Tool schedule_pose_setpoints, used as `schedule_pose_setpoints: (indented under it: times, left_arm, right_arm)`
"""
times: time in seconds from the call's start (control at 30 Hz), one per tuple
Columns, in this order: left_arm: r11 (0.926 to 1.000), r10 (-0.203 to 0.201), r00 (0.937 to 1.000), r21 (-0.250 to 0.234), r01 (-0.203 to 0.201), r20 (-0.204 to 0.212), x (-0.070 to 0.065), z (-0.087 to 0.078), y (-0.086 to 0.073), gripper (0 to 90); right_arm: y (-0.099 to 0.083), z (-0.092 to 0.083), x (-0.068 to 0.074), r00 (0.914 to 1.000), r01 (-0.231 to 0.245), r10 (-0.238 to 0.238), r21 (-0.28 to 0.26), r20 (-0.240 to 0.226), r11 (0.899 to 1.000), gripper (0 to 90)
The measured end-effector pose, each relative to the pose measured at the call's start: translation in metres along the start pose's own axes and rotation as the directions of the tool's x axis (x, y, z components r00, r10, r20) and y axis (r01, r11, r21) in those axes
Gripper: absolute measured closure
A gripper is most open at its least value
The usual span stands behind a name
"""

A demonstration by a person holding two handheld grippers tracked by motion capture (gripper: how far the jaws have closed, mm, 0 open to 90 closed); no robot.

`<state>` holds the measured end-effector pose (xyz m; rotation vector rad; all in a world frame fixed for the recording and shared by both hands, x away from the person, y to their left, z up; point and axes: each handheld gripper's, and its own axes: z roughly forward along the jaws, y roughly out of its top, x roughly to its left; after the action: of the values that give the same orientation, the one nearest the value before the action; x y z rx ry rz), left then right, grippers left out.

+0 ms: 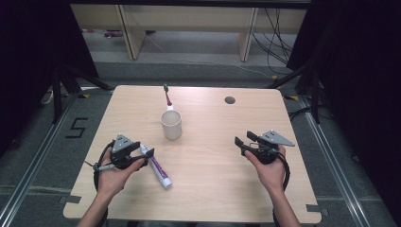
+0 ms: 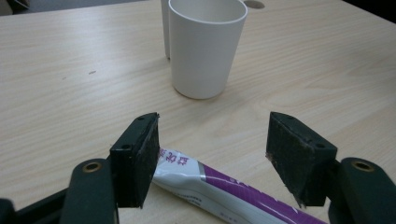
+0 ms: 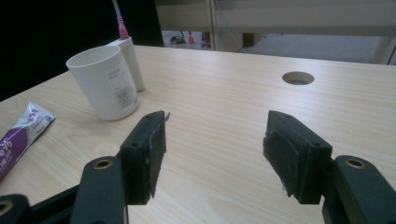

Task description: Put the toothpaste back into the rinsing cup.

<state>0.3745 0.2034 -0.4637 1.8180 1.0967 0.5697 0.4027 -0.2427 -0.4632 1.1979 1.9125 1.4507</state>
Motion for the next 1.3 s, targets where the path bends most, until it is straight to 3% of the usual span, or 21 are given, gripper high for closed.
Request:
schedule_pose_setpoints:
  times: [0.13, 0.4, 0.43, 0.47, 0.5, 0.53, 0.6, 0.7, 0.73, 0.77, 0.8, 0.83, 0.87, 0.9, 0.93, 1.0, 1.07, 1.13, 1.17, 1.2, 1.3]
  left_arm:
    - [0.9973, -0.054, 0.9980, 0.049, 0.055, -0.034, -0.005, -0.001, -0.001, 35.6]
    - [0.9657, -0.132, 0.9886, 0.216, 0.145, -0.073, -0.016, -0.003, 0.008, 36.4]
    - [0.9457, -0.154, 0.9842, 0.276, 0.173, -0.087, -0.016, 0.000, 0.012, 36.4]
    - [0.9457, -0.154, 0.9842, 0.276, 0.173, -0.087, -0.016, 0.000, 0.012, 36.4]
    - [0.9214, -0.167, 0.9820, 0.340, 0.187, -0.089, -0.017, 0.004, 0.016, 36.4]
    - [0.9214, -0.167, 0.9820, 0.340, 0.187, -0.089, -0.017, 0.004, 0.016, 36.9]
    - [0.8524, -0.209, 0.9691, 0.461, 0.246, -0.131, -0.016, 0.012, 0.025, 36.8]
    - [0.8345, -0.208, 0.9683, 0.491, 0.250, -0.139, -0.013, 0.018, 0.029, 38.3]
    - [0.7874, -0.227, 0.9598, 0.549, 0.281, -0.165, -0.009, 0.026, 0.033, 38.1]
    - [0.7638, -0.258, 0.9468, 0.559, 0.322, -0.192, -0.009, 0.030, 0.034, 38.5]
    - [0.7638, -0.258, 0.9468, 0.559, 0.322, -0.192, -0.009, 0.030, 0.034, 38.9]
    - [0.7185, -0.264, 0.9367, 0.601, 0.350, -0.230, -0.006, 0.038, 0.037, 38.9]
    - [0.7185, -0.264, 0.9367, 0.601, 0.350, -0.230, -0.006, 0.038, 0.037, 38.3]
    - [0.6883, -0.270, 0.9287, 0.623, 0.371, -0.254, -0.004, 0.042, 0.039, 39.2]
    - [0.6728, -0.284, 0.9204, 0.628, 0.391, -0.268, -0.003, 0.045, 0.041, 39.2]
    - [0.6661, -0.265, 0.9267, 0.644, 0.376, -0.267, 0.001, 0.050, 0.045, 40.5]
    - [0.6571, -0.261, 0.9207, 0.645, 0.390, -0.290, -0.002, 0.053, 0.050, 42.9]
    - [0.6328, -0.261, 0.9173, 0.664, 0.398, -0.301, -0.005, 0.056, 0.054, 42.4]
    - [0.6276, -0.268, 0.9080, 0.657, 0.418, -0.322, -0.008, 0.060, 0.056, 42.9]
    - [0.6350, -0.256, 0.9075, 0.650, 0.418, -0.333, -0.009, 0.060, 0.055, 42.6]
    - [0.6103, -0.233, 0.8987, 0.664, 0.433, -0.372, -0.010, 0.064, 0.054, 43.5]
  right_arm:
    - [-0.001, 0.001, -0.001, 1.0000, -0.006, 0.006, 0.005, -0.005, 1.000, 39.4]
    - [0.002, -0.001, 0.004, 1.0000, 0.005, -0.005, 0.017, -0.006, 1.000, 39.3]
    - [0.002, -0.001, 0.004, 1.0000, 0.004, -0.004, 0.023, -0.005, 1.000, 39.3]
    - [0.002, -0.001, 0.005, 1.0000, 0.001, -0.001, 0.026, -0.007, 1.000, 39.3]
    - [0.001, 0.000, 0.007, 0.9994, -0.032, 0.032, 0.035, -0.010, 0.999, 39.3]
    - [0.001, 0.000, 0.007, 0.9994, -0.032, 0.032, 0.035, -0.010, 0.999, 39.3]
    - [0.002, 0.002, 0.005, 0.9998, -0.003, 0.003, 0.033, -0.018, 0.999, 39.3]
    - [0.001, 0.004, 0.004, 0.9998, 0.006, -0.005, 0.028, -0.017, 1.000, 39.3]
    - [0.001, 0.003, 0.007, 0.9988, -0.041, 0.042, 0.050, -0.027, 0.998, 39.3]
    - [0.001, 0.005, 0.007, 0.9990, -0.038, 0.039, 0.041, -0.021, 0.998, 39.3]
    - [0.001, 0.004, 0.007, 0.9990, -0.040, 0.041, 0.047, -0.019, 0.998, 39.3]
    - [0.001, 0.005, 0.005, 0.9996, -0.014, 0.015, 0.044, -0.025, 0.999, 39.3]
    - [0.001, 0.005, 0.005, 0.9996, -0.014, 0.015, 0.044, -0.025, 0.999, 39.3]
    - [0.001, 0.005, 0.004, 0.9996, -0.008, 0.009, 0.039, -0.025, 0.999, 39.4]
    - [0.001, 0.005, 0.004, 0.9996, -0.008, 0.009, 0.039, -0.025, 0.999, 39.4]
    - [0.000, 0.005, 0.006, 0.9988, -0.039, 0.040, 0.046, -0.028, 0.998, 39.4]
    - [0.000, 0.005, 0.004, 0.9995, -0.009, 0.010, 0.037, -0.030, 0.999, 39.4]
    - [0.000, 0.005, 0.004, 0.9996, -0.011, 0.012, 0.045, -0.024, 0.999, 39.4]
    - [0.000, 0.004, 0.004, 0.9999, -0.002, 0.003, 0.062, -0.016, 0.998, 39.4]
    - [-0.001, 0.004, 0.007, 0.9985, -0.049, 0.051, 0.068, -0.022, 0.996, 39.4]
    - [0.000, 0.004, 0.003, 0.9996, -0.008, 0.009, 0.044, -0.026, 0.999, 39.4]
